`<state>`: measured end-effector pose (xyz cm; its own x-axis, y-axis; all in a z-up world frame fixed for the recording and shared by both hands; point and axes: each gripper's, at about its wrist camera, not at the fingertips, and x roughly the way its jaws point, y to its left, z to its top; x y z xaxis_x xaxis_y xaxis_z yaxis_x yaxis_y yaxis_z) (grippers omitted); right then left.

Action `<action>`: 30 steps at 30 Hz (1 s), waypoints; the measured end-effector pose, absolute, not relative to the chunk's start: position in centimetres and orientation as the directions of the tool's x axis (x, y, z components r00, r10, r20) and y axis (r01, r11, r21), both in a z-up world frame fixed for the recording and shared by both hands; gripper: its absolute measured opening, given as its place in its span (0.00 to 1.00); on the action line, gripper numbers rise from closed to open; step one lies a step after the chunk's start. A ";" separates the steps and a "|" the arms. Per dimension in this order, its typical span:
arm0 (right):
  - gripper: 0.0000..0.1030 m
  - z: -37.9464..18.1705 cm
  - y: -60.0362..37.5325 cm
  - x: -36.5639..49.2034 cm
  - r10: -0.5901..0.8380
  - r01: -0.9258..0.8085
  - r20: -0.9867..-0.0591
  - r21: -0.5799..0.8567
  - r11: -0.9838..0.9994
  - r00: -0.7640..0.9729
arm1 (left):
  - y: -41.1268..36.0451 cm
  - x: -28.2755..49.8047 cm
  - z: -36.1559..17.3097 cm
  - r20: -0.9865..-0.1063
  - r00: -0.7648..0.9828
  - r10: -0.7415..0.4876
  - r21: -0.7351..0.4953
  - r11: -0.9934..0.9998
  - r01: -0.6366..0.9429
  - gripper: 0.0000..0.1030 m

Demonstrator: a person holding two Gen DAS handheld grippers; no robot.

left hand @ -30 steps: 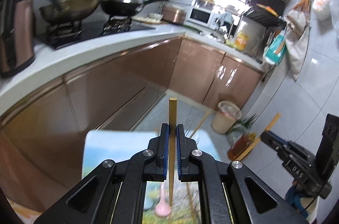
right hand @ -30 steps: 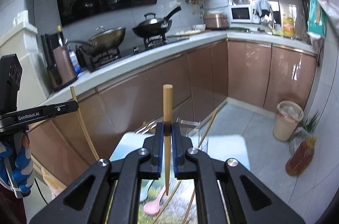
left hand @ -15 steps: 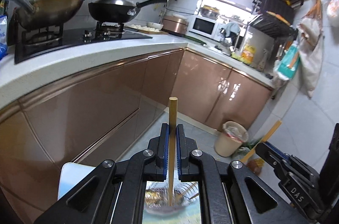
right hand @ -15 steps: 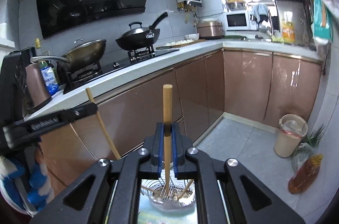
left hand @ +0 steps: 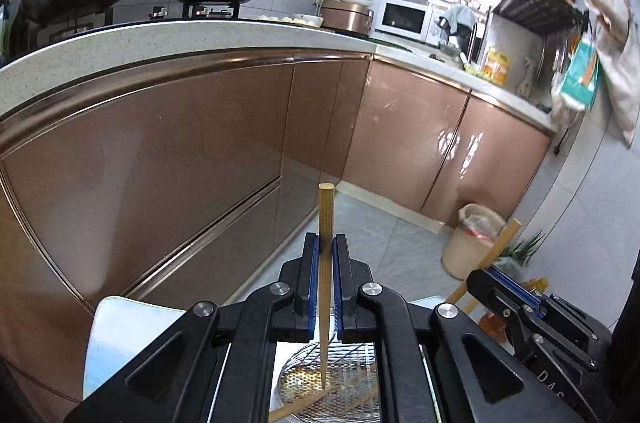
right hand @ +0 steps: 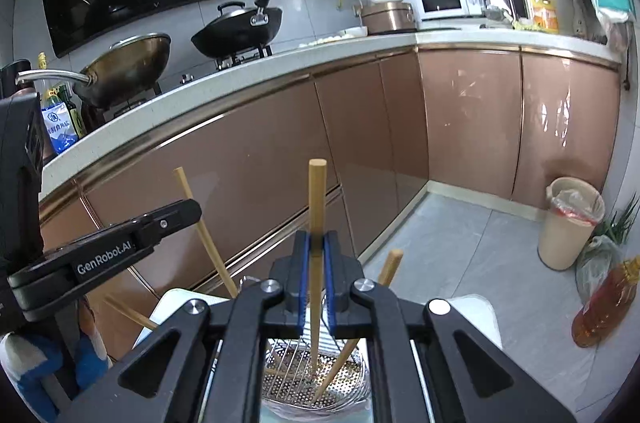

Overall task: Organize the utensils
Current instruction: 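Lift the left tool's chopstick over the wire holder while the right tool carries its own, then open the left tool over the wire holder while the right tool releases its chopstick there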

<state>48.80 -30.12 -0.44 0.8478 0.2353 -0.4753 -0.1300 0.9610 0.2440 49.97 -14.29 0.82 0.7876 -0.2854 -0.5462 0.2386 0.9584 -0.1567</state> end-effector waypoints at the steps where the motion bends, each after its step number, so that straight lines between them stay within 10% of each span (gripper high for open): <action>1: 0.06 -0.8 -30.0 48.8 0.236 -0.130 -0.481 0.242 0.961 0.844 | -14.4 49.9 0.5 -0.549 0.789 -0.276 -0.143 0.961 0.237 0.06; 17: 0.08 -2.3 -31.2 46.9 0.225 -0.106 -0.519 0.248 0.963 0.825 | -13.1 49.1 -0.6 -0.607 0.758 -0.241 -0.131 0.970 0.203 0.07; 24: 0.09 -0.7 -31.4 45.2 0.213 -0.095 -0.518 0.244 0.965 0.828 | -11.9 47.8 1.1 -0.599 0.768 -0.227 -0.136 0.974 0.182 0.34; 30: 0.33 1.3 -31.8 42.2 0.195 -0.081 -0.505 0.239 0.968 0.841 | -10.0 44.6 3.5 -0.562 0.799 -0.213 -0.130 0.977 0.169 0.53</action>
<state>42.18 -31.77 1.32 0.8408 0.1947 -0.5051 -0.0806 0.9677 0.2388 44.59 -10.05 3.46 0.7992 -0.2135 -0.5619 0.1693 0.9769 -0.1303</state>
